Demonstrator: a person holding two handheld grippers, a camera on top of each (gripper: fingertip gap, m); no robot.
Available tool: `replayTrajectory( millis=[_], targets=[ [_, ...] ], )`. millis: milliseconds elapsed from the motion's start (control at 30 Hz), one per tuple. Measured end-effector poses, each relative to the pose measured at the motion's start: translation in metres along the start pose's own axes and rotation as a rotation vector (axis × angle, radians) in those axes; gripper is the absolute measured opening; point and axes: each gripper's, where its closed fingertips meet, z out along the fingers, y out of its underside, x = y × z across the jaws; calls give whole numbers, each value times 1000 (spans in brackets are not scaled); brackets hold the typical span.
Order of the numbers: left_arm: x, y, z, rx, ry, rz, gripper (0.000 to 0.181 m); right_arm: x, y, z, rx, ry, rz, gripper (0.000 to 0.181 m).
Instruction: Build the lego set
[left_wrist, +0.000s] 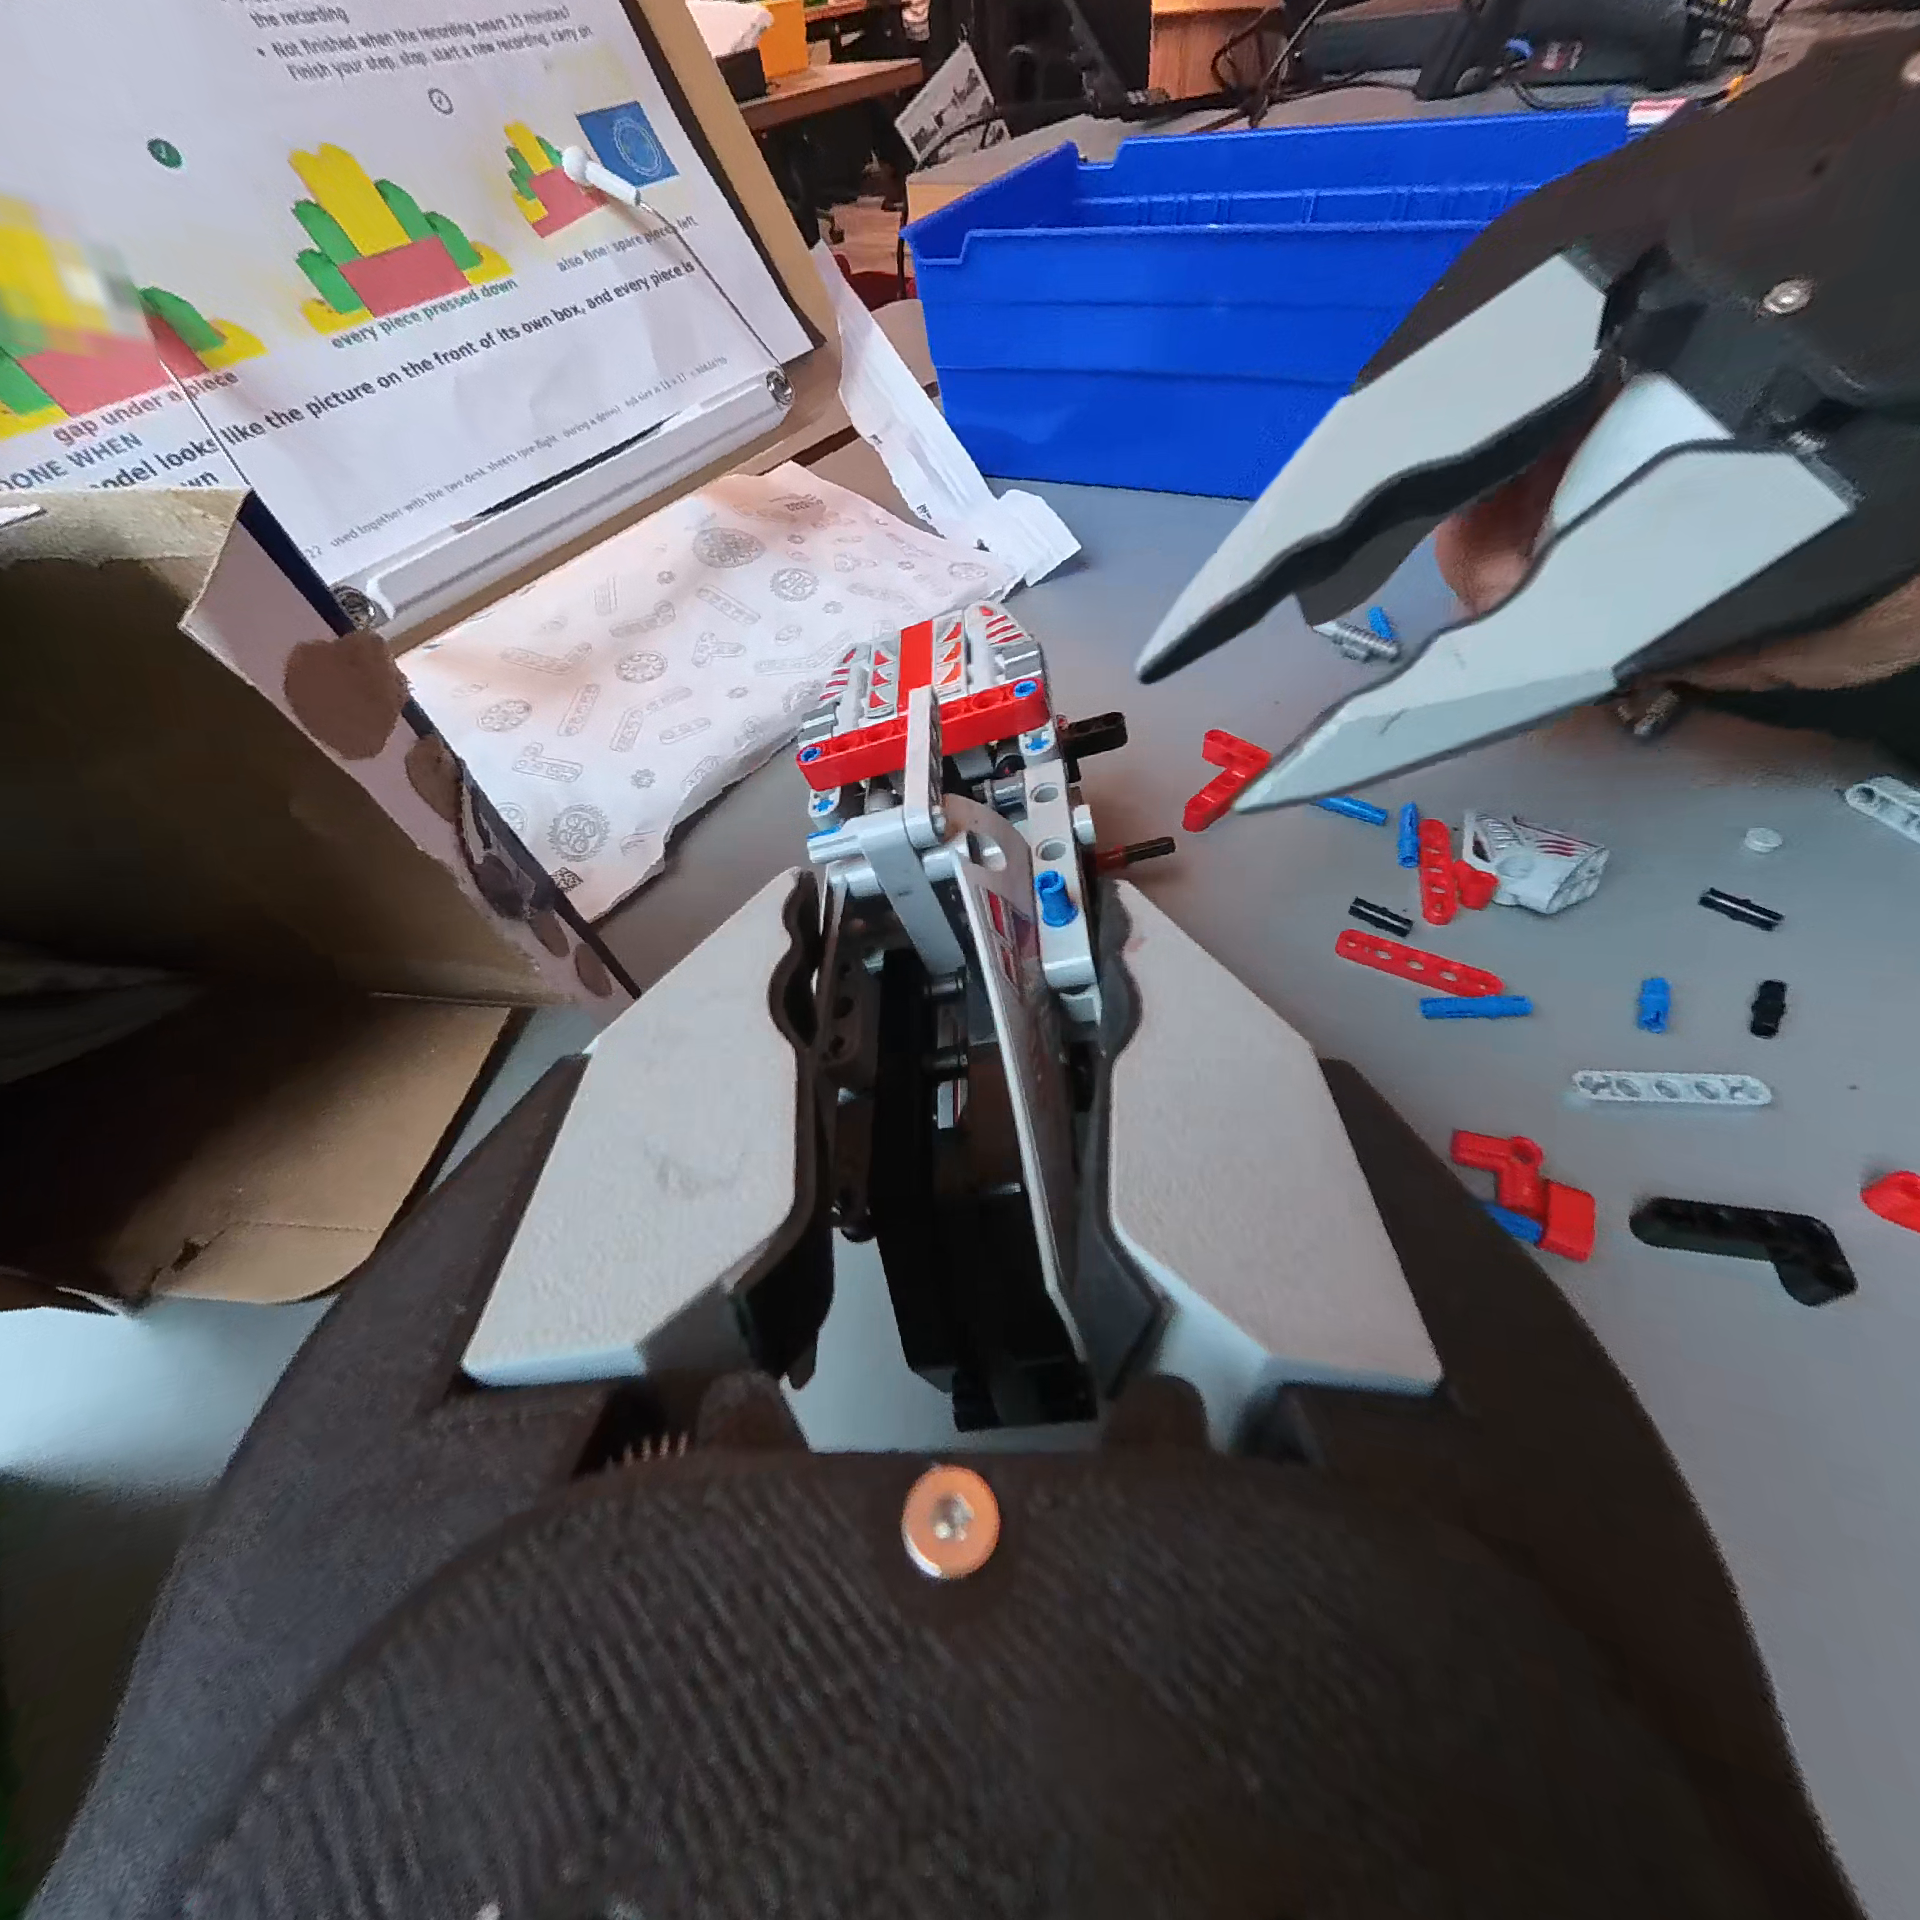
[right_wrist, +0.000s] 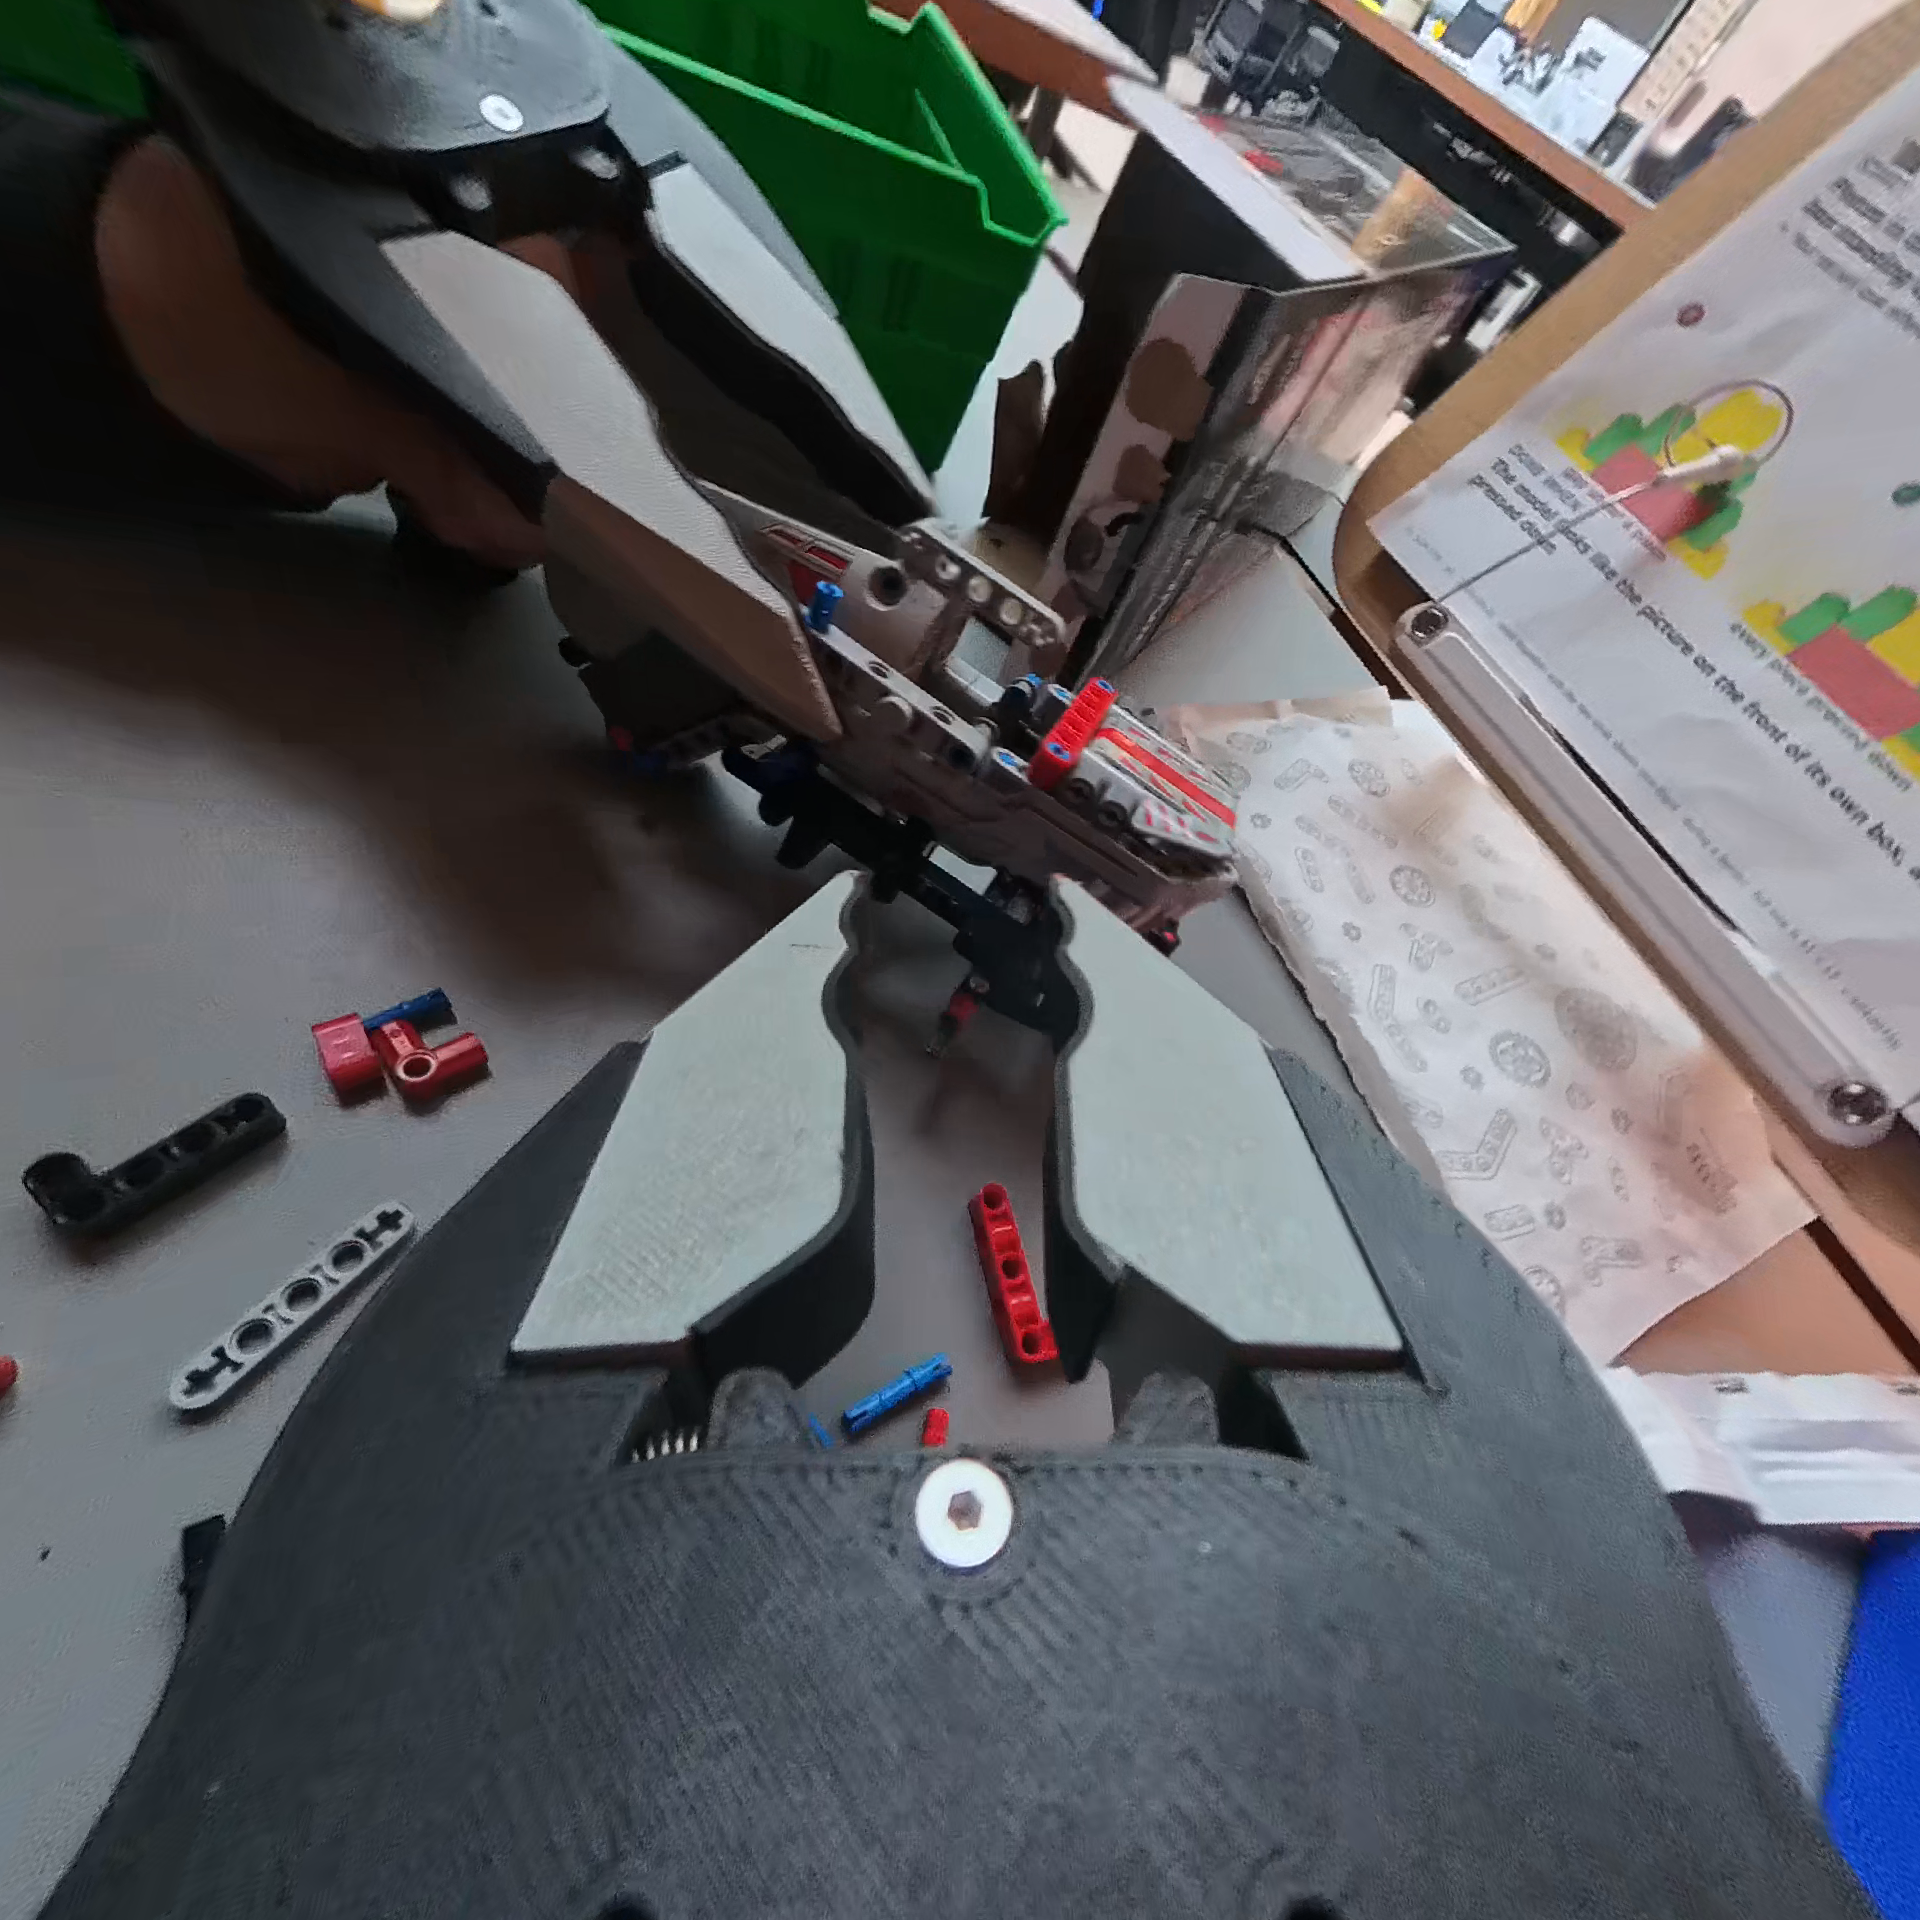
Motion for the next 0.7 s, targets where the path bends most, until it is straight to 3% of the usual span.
replayTrajectory(
  millis=[200,300,700],
  targets=[
    [3,-1,1,2,18,-16,52,2,-16,19,-38,142,-259,24],
    [3,-1,1,2,22,-35,52,-6,-19,25,-56,166,-405,13],
    [3,-2,2,3,37,-56,52,-11,-25,27,-90,257,-783,3]
  ],
)
